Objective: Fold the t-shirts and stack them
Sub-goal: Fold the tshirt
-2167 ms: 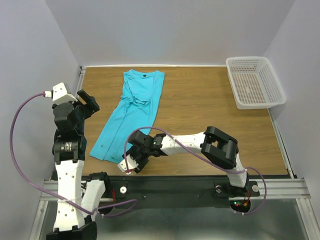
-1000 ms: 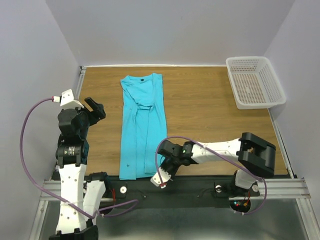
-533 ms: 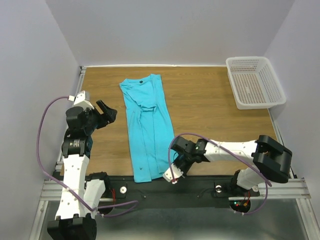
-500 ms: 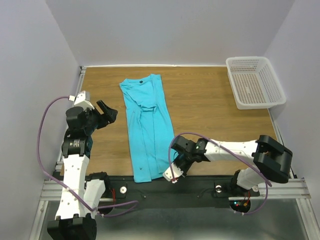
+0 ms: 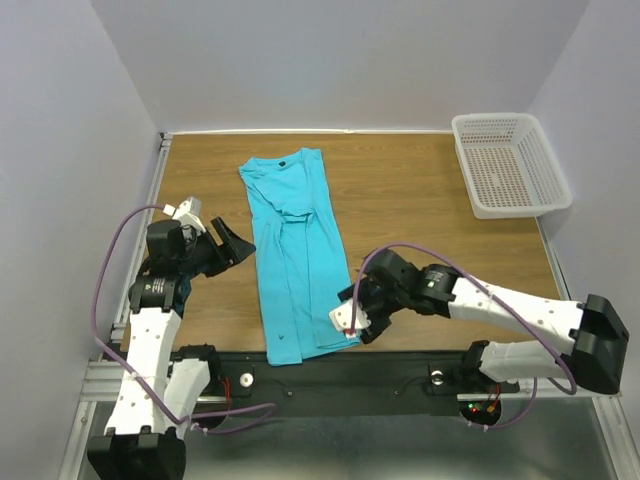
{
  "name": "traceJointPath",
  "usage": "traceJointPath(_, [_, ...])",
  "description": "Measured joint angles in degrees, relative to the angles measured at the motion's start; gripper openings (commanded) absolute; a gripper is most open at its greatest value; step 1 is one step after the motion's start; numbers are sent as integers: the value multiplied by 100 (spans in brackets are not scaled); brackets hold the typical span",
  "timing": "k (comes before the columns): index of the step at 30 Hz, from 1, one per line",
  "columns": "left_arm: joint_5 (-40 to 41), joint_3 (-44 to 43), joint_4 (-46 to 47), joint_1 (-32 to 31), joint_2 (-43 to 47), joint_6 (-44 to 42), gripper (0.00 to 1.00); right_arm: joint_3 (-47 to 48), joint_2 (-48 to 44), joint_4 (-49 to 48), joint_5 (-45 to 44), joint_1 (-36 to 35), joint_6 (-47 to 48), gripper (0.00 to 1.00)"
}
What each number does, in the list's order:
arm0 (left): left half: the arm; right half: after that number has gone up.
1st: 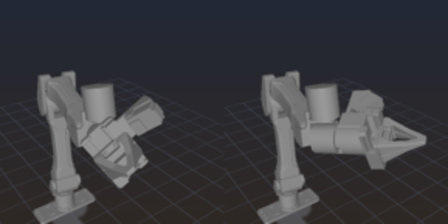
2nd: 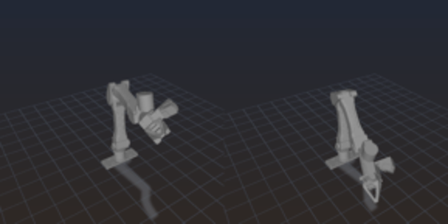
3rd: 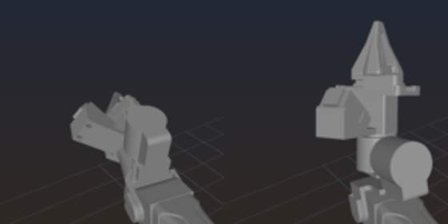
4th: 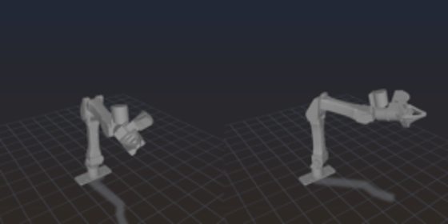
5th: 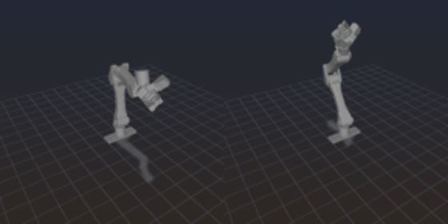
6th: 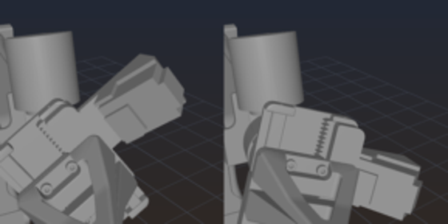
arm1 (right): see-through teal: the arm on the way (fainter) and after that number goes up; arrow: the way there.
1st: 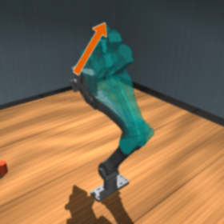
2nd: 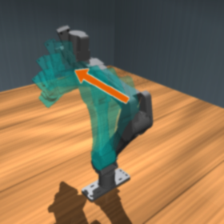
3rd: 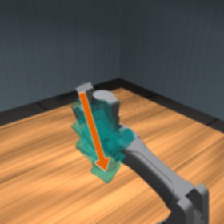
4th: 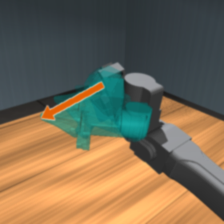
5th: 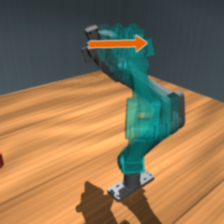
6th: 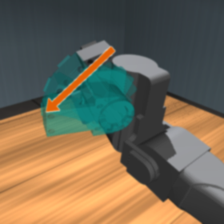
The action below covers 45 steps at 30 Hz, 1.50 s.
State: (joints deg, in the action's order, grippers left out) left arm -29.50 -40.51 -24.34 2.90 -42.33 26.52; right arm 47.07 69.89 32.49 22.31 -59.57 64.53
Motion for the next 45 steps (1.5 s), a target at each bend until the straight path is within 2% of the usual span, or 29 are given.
traceJointPath(3, [155,-160,-413,-380,-120,74,77,221,-278,-33,105,278,-769,83])
traceJointPath(5, [367,-407,-680,-940,-306,116,77,289,-457,-122,181,595,-1231,84])
traceJointPath(9, [772,-789,-1058,-2225,-588,323,75,107,-743,-271,387,931,-1884,84])
traceJointPath(11, [955,-804,-1215,-2889,-599,481,75,-72,-901,-302,483,973,-2090,92])
traceJointPath(15, [1130,-610,-1384,-4232,-483,1016,75,-389,-1250,-334,680,1051,-2328,98])
traceJointPath(18, [1412,-448,-1495,-5252,-402,1585,75,-645,-1547,-321,1001,1082,-2253,97])
traceJointPath(20, [1547,-446,-1539,-5681,-433,1878,74,-780,-1652,-313,1268,1084,-2109,92])
traceJointPath(26, [2319,-422,-1528,-5792,-273,2671,72,-946,-1270,-295,1480,1032,-1665,83])
traceJointPath(34, [3187,170,-1786,-5792,1198,3915,68,-946,-728,-505,1051,157,-1432,79])
traceJointPath(39, [3574,170,-1768,-5792,1331,4214,68,-946,-262,-813,627,-367,-1390,77])
traceJointPath(45, [3707,170,-1690,-5792,1217,4260,68,-946,107,-1123,271,-466,-1392,71])
